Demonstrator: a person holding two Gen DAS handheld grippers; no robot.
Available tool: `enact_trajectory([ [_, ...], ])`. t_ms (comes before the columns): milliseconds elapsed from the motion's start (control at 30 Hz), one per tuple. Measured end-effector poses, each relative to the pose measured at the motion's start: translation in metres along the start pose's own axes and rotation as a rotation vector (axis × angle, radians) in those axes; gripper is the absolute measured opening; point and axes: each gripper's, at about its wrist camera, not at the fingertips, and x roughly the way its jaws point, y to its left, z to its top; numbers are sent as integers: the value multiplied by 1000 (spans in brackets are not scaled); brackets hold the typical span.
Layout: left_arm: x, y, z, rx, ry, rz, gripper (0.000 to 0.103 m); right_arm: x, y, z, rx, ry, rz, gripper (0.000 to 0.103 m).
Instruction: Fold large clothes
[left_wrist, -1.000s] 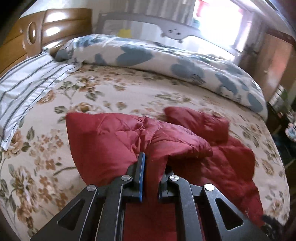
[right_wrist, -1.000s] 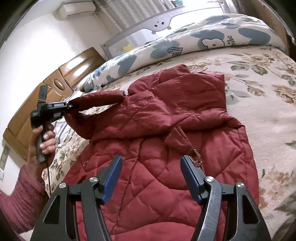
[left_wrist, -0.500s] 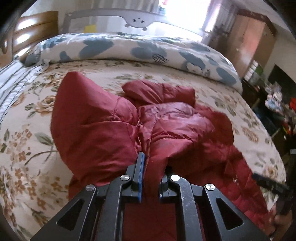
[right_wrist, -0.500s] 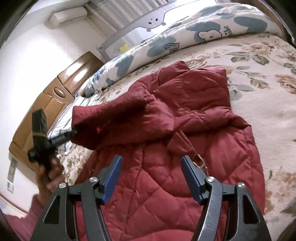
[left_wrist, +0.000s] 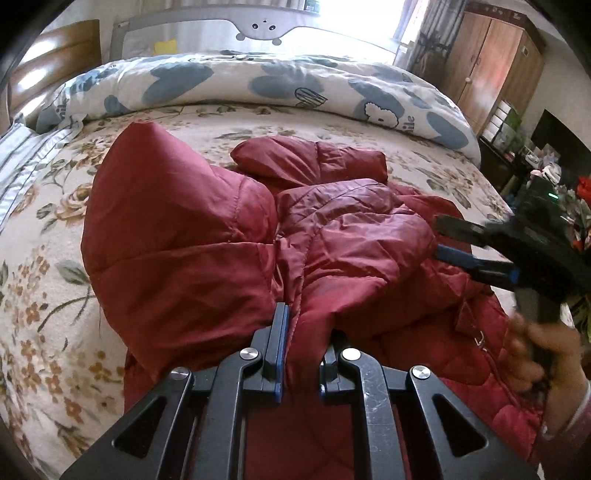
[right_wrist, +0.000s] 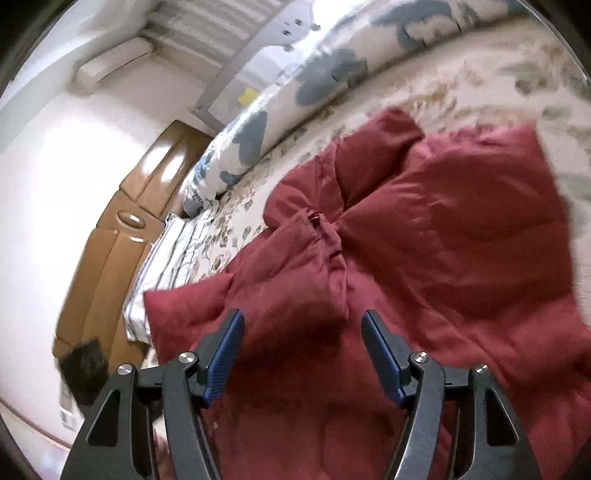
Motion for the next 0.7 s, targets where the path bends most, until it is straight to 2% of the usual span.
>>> enact_trajectory([
  [67,3,-3,-1,-2,3,-2,15,17,-6,5,42,22,29,65],
  [133,3,-4,0,-13,7,-12,24,27,-5,7,41,38,54,45],
  [167,7,-6,-1,-15,11,-12,37,30,-4,7,37,41,50,35],
  [200,8,-7,0,-21,19,-20,60,31,-2,8,35,41,50,29],
  [233,9,-7,0,-32,29,-45,75,30,0,7,28,36,54,25],
  [267,9,-8,0,-40,27,-55,96,29,3,7,20,30,51,19],
  [300,7,-10,0,-43,12,-57,100,25,6,7,7,20,44,18],
  [500,2,-17,0,-25,0,-42,99,-11,21,6,-81,-76,-36,16],
  [700,-6,-12,-3,-28,-34,-9,96,-62,21,-1,-147,-197,-151,16],
])
